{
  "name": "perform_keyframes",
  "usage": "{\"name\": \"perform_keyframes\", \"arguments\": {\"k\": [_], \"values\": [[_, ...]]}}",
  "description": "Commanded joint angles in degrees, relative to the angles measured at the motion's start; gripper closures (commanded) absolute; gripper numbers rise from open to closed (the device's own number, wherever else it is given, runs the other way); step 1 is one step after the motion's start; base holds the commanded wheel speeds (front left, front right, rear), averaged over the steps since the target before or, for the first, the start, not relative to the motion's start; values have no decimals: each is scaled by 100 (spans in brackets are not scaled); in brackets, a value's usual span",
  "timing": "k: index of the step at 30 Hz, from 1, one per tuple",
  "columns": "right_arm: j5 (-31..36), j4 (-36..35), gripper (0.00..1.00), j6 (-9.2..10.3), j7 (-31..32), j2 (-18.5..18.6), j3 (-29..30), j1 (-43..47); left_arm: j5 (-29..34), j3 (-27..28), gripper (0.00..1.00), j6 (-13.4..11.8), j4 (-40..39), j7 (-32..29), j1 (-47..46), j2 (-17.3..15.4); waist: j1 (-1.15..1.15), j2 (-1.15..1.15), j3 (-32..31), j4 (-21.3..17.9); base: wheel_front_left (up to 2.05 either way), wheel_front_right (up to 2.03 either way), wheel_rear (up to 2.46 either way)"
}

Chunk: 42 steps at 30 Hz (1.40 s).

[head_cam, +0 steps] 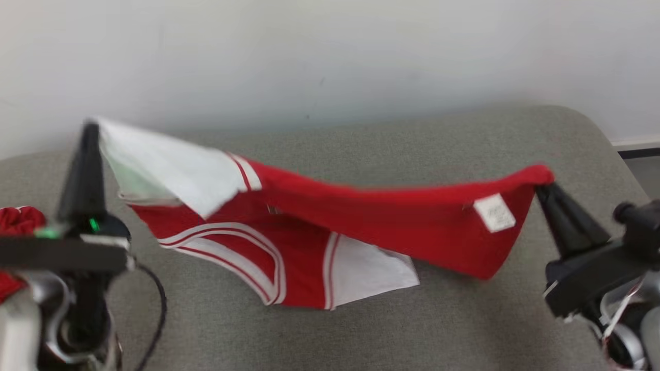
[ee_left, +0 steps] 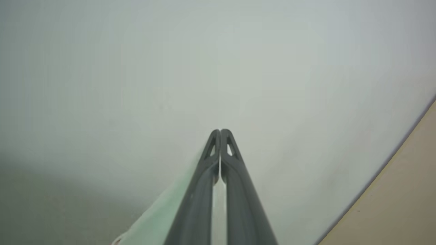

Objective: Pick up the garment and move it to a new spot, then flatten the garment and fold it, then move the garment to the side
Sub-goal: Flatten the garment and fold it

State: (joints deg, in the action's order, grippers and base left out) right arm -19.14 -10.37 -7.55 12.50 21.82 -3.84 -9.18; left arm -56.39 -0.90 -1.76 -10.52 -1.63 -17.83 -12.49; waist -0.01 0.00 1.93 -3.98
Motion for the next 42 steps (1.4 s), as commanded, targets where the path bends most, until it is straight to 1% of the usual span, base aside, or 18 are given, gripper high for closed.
{"name": "perform_keyframes", "arguments": {"k": [1,4,6,9,12,14,16,17,21,23,25,27,28,31,34,36,39,42], "values": [[-96,-136,100,13,122,101,56,-144,-149,55,100,-105,-147,-177,-321,-25,1,0,95,-76,0,0,0],[-406,-383,100,13,444,153,16,-527,-496,178,100,-440,-354,-568,-1029,-16,1,0,284,-174,0,0,0],[-680,-356,100,13,655,203,-50,-899,-618,221,100,-673,-319,-742,-1488,-8,1,0,512,-267,0,0,0],[-1033,44,100,13,807,167,-222,-1621,-654,279,100,-949,-13,-831,-2161,4,1,0,924,-435,0,0,0],[-1265,716,100,13,799,-23,-433,-2512,-413,277,100,-1039,436,-707,-2941,-125,1,0,1409,-623,0,0,0],[-1341,1268,100,12,648,-278,-460,-3147,-244,335,100,-1006,827,-492,-3549,-216,1,0,1666,-755,0,0,0],[-1180,1835,100,13,337,-516,-439,-3867,19,359,100,-862,1134,-189,-4209,-378,1,0,1869,-906,0,0,0],[-1180,1835,100,13,337,-516,-439,-3867,19,359,100,-862,1134,-189,-4209,-378,1,0,1869,-906,0,0,0],[-609,2711,100,13,-647,-880,-232,-5099,238,423,100,-557,1528,523,-5336,-349,1,0,2087,-1065,0,0,0],[-339,3043,100,13,-1173,-994,-45,-5570,251,450,100,-288,1593,881,-5771,-297,1,0,2109,-1074,0,0,0],[-6,3286,100,13,-1585,-999,40,-5887,223,458,100,69,1620,1190,-6056,-269,1,0,2100,-1047,0,0,0],[294,3468,100,13,-1923,-932,77,-6071,158,414,100,391,1682,1334,-6083,-197,1,0,2084,-977,0,0,0],[411,3558,100,13,-2045,-887,82,-6101,219,333,100,536,1704,1358,-5982,-250,1,0,2081,-936,0,0,0],[716,3861,100,13,-2185,-728,-165,-5982,246,155,100,775,1766,1373,-5472,-376,1,0,2092,-858,0,0,0],[940,4154,100,13,-2201,-498,-611,-5609,215,-28,100,886,1750,1425,-4645,-418,1,0,2099,-760,0,0,0],[864,4314,100,13,-2137,-342,-936,-5380,147,-158,100,904,1725,1479,-3973,-405,1,0,2107,-688,0,0,0],[471,4414,100,13,-1916,-183,-1575,-4873,-105,-240,100,932,1595,1549,-3042,-351,1,0,2041,-592,0,0,0],[-78,4255,100,13,-1623,79,-2088,-4290,-506,-100,100,938,1412,1602,-2126,-276,1,0,1810,-538,0,0,0]]}}
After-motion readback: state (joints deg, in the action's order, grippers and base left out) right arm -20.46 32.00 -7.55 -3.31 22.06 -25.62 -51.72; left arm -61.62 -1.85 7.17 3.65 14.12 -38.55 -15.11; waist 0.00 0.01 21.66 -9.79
